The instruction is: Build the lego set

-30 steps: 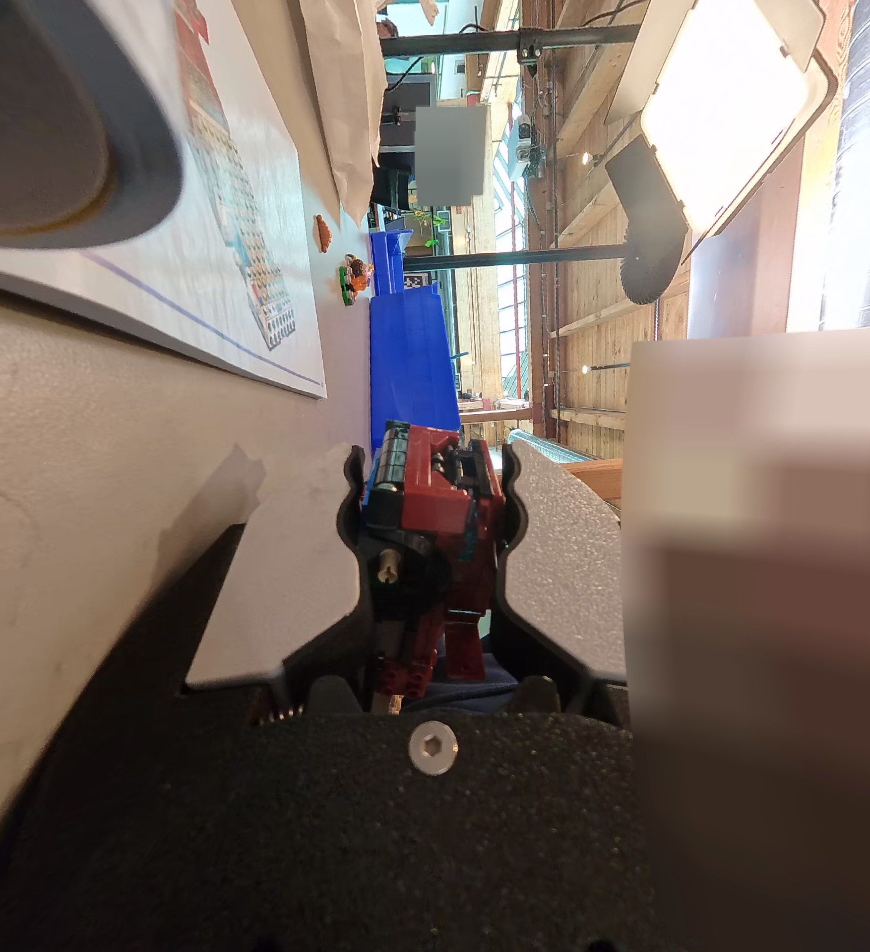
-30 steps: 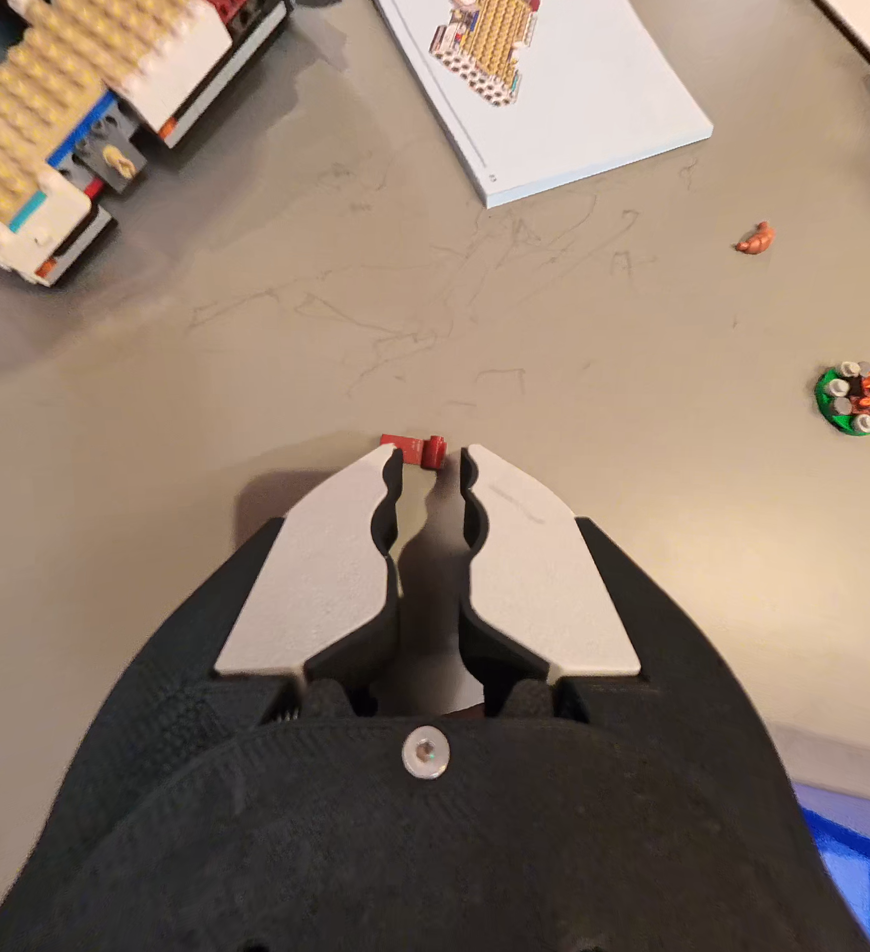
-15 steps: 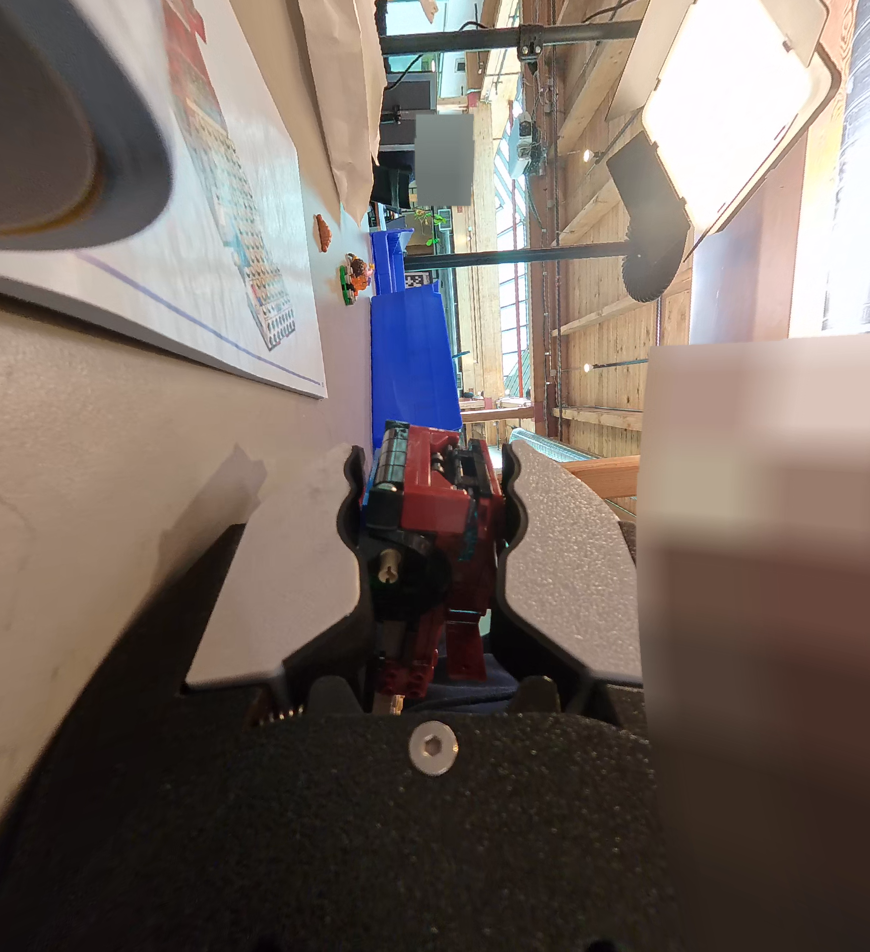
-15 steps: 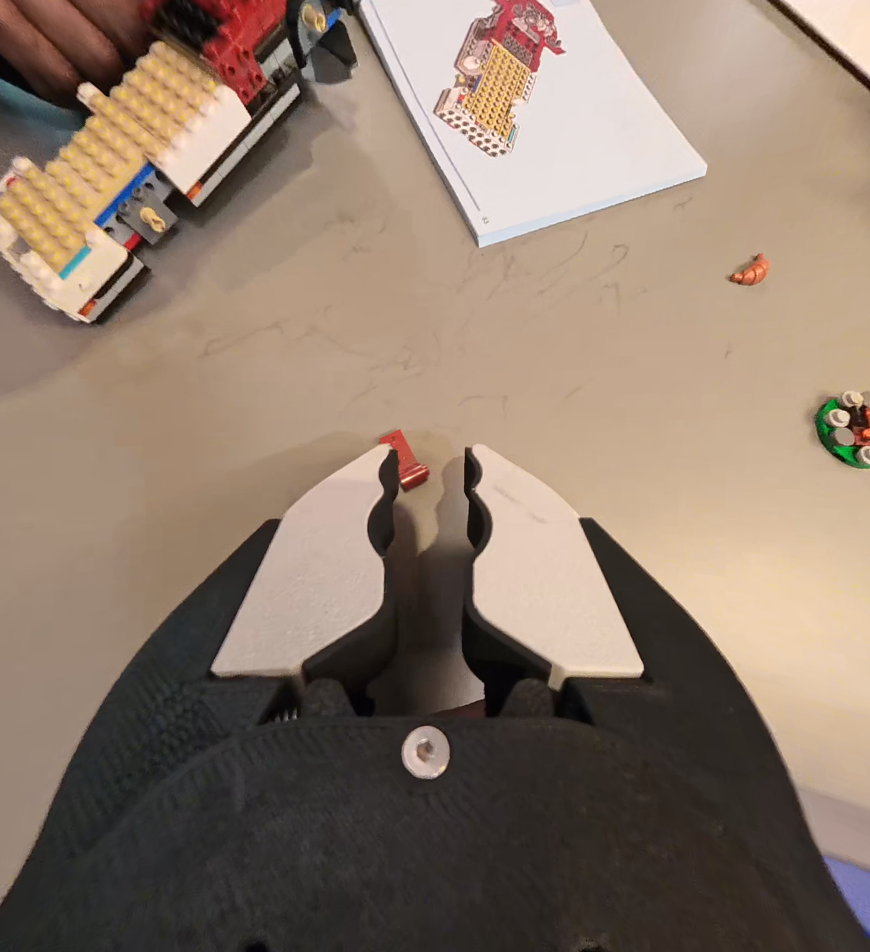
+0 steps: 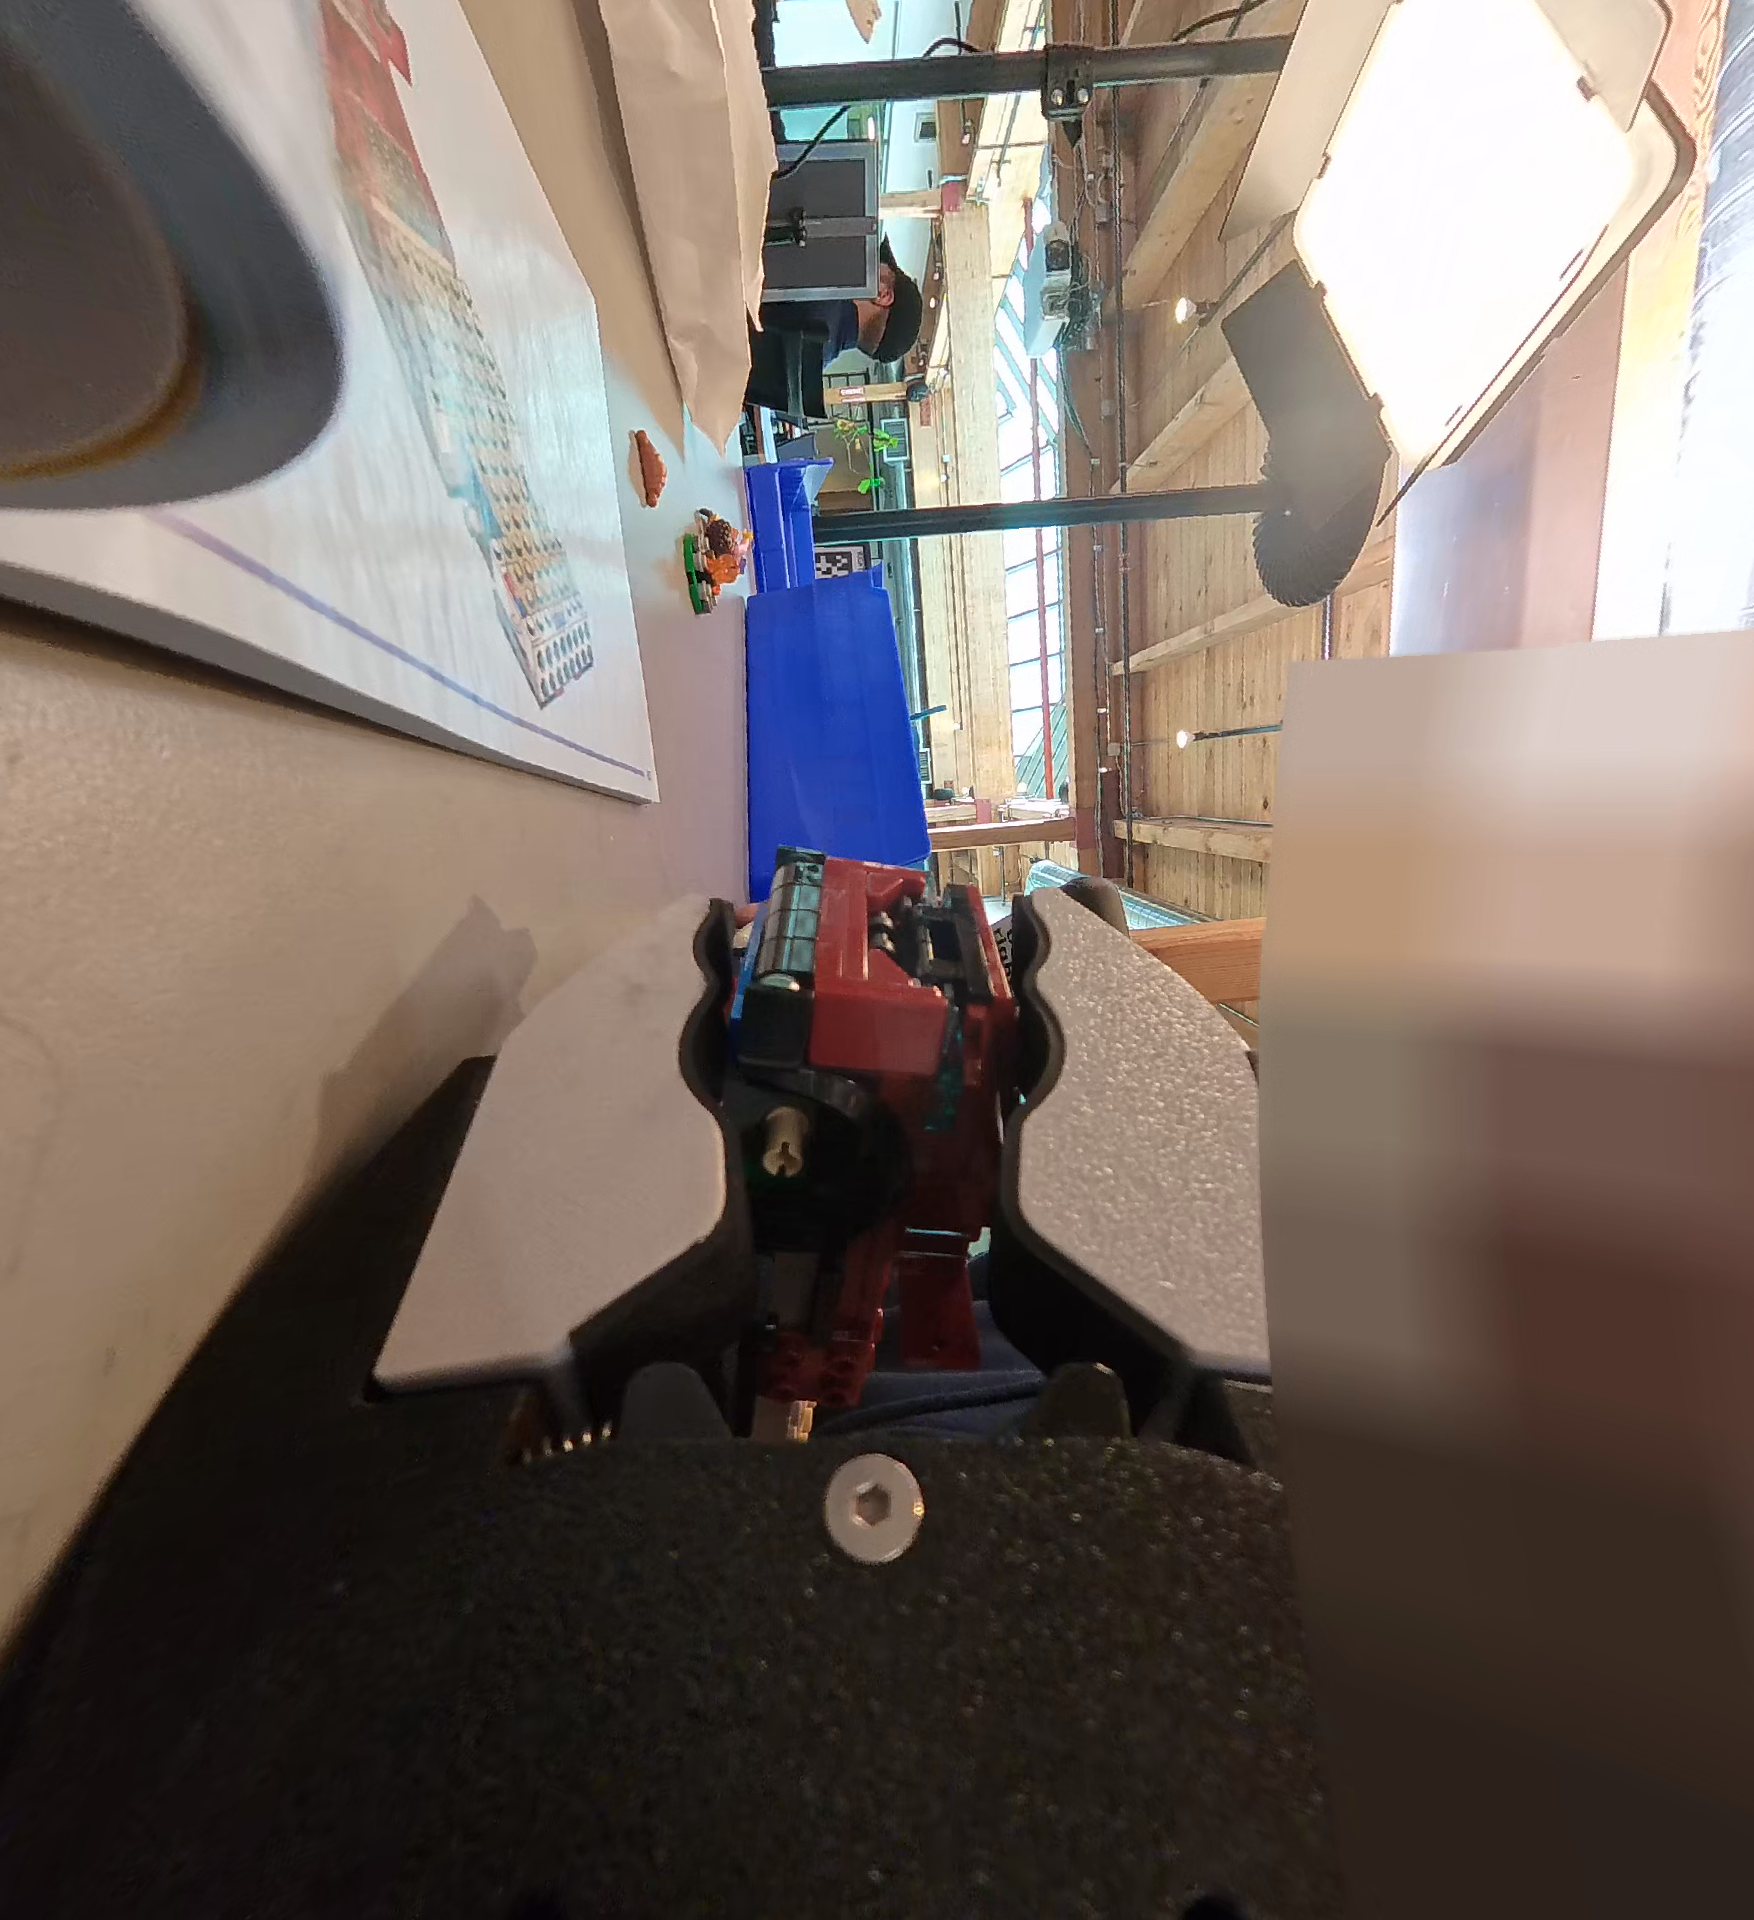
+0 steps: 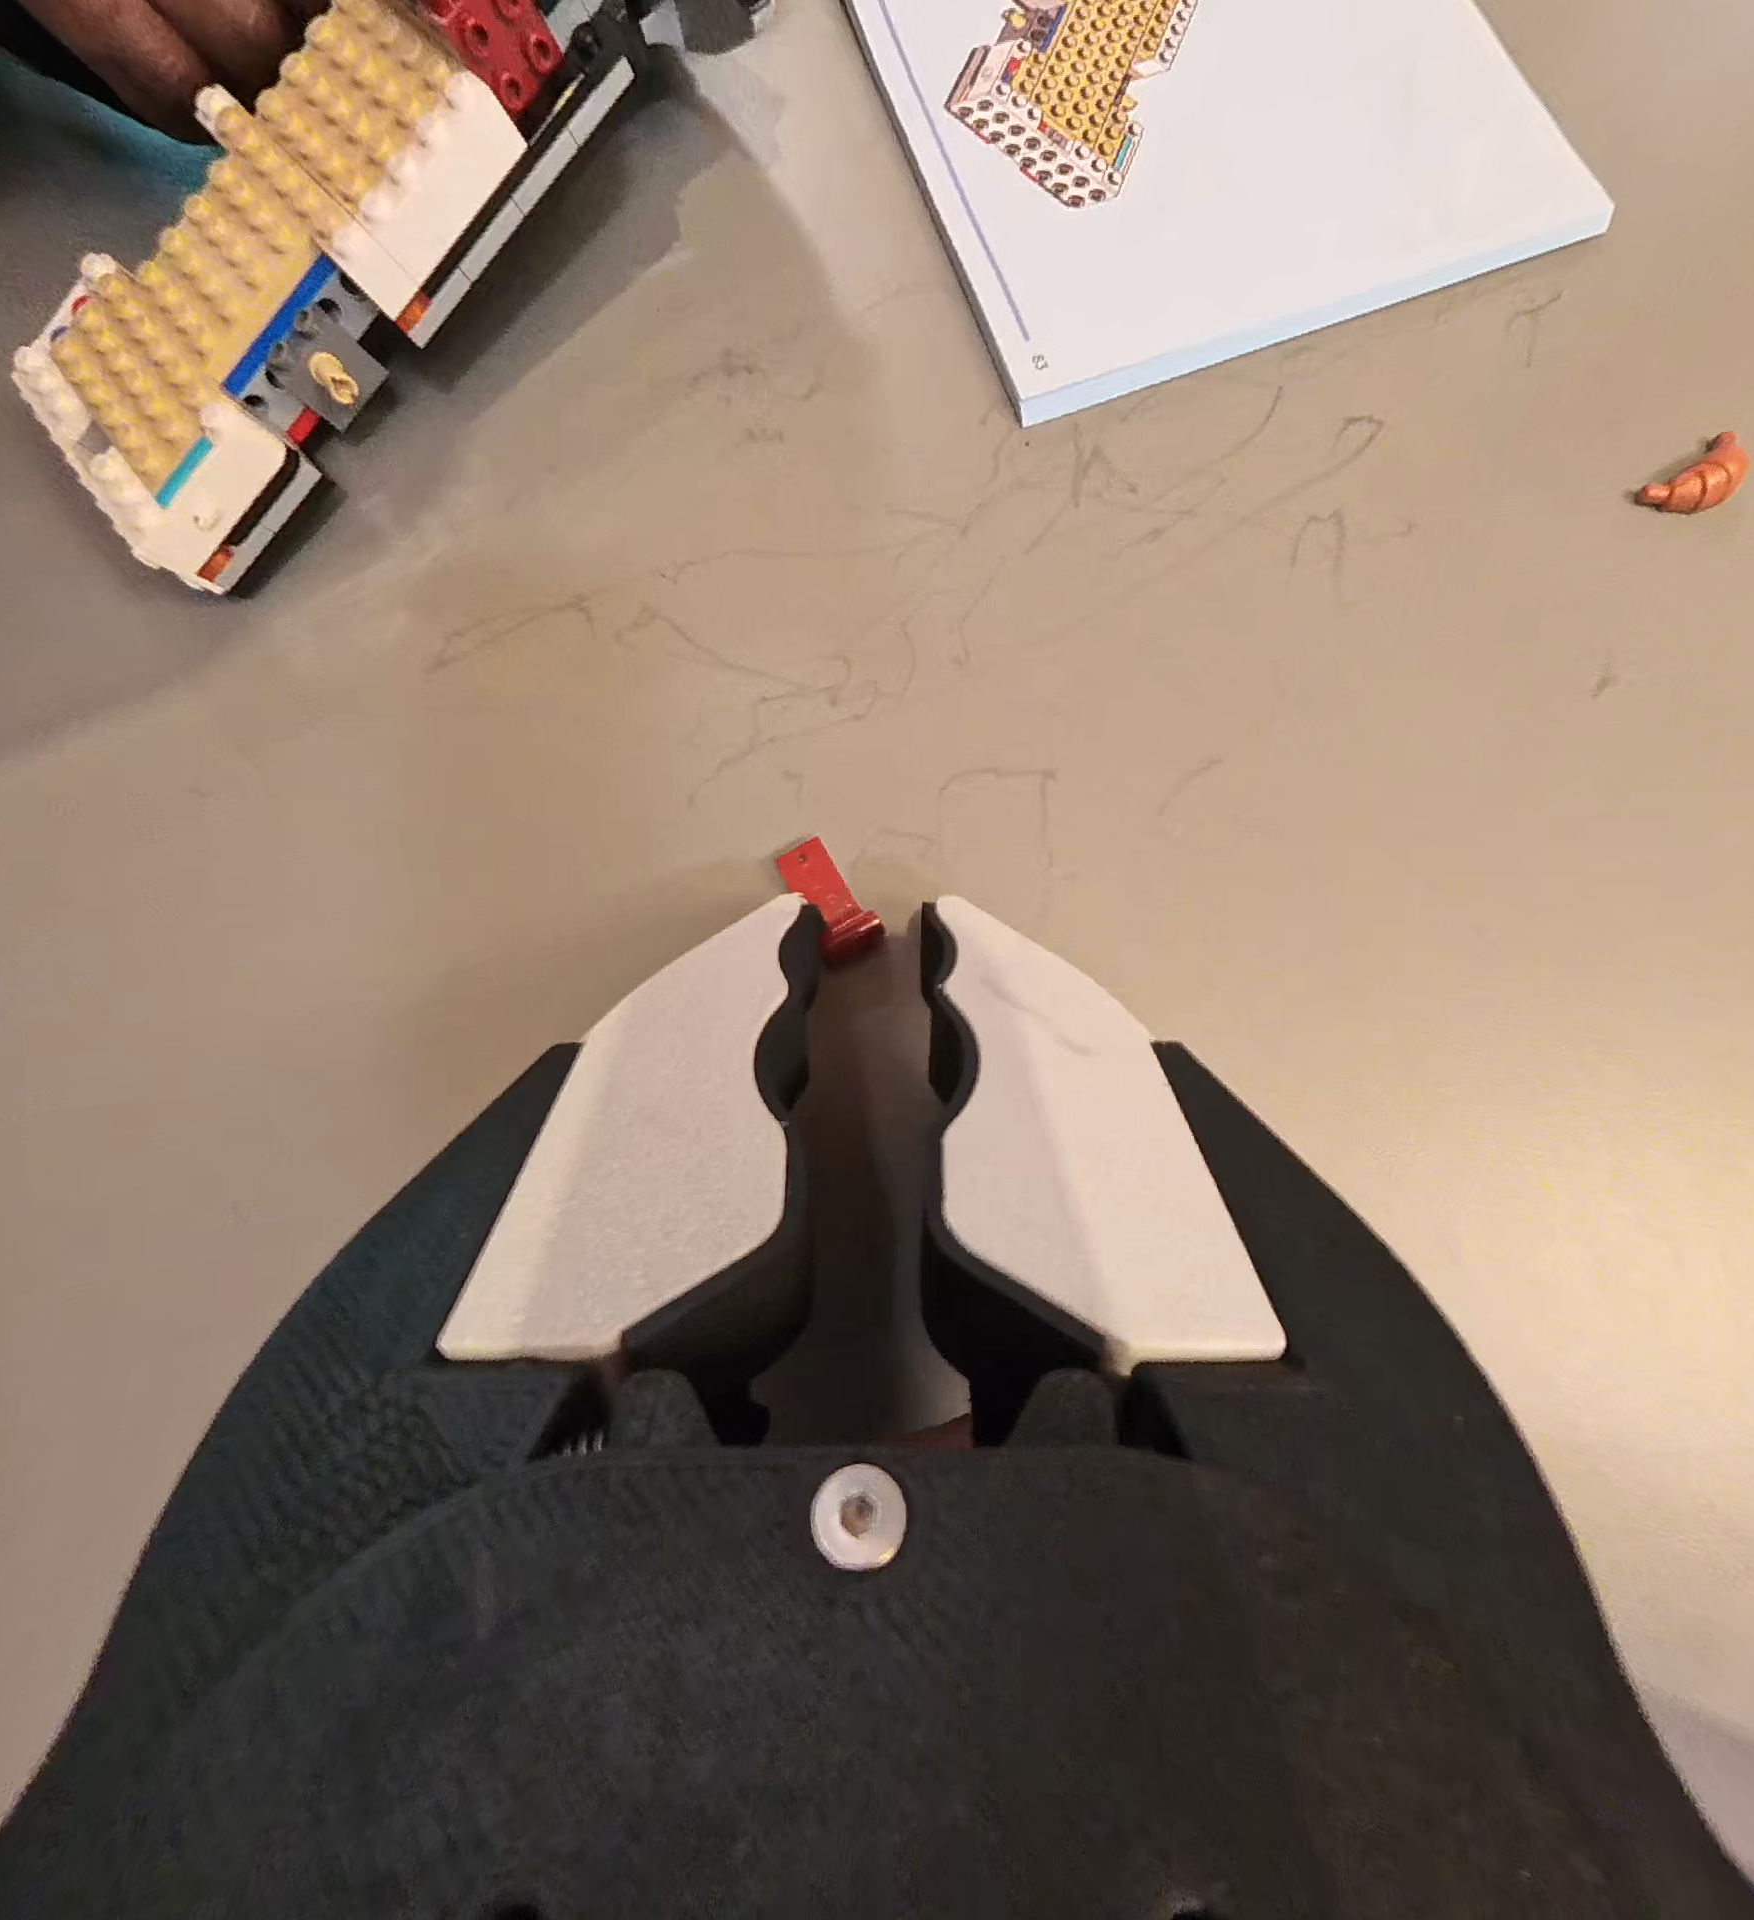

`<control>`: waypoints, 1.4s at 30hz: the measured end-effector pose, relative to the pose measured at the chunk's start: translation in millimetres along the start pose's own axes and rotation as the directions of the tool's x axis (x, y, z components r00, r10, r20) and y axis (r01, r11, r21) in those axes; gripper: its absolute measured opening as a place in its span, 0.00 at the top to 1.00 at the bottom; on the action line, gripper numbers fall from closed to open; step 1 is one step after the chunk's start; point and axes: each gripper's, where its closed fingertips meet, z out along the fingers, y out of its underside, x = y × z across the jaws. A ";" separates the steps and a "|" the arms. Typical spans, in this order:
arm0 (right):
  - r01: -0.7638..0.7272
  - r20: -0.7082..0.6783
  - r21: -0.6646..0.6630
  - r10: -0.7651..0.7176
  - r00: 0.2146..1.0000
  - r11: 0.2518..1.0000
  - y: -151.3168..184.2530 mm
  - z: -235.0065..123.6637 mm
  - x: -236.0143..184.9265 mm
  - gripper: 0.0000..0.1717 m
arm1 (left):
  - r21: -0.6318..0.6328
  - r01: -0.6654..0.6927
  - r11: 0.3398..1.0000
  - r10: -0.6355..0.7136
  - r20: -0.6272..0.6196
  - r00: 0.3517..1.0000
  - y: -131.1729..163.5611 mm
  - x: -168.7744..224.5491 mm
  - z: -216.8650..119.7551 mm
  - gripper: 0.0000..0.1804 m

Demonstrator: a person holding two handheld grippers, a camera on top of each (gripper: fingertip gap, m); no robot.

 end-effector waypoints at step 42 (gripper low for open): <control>0.155 -0.186 0.018 -0.149 0.971 0.988 2.3 -9.6 -0.5 0.86 | -0.003 0.001 1.000 -0.001 -0.006 1.000 0.3 0.5 -0.3 0.71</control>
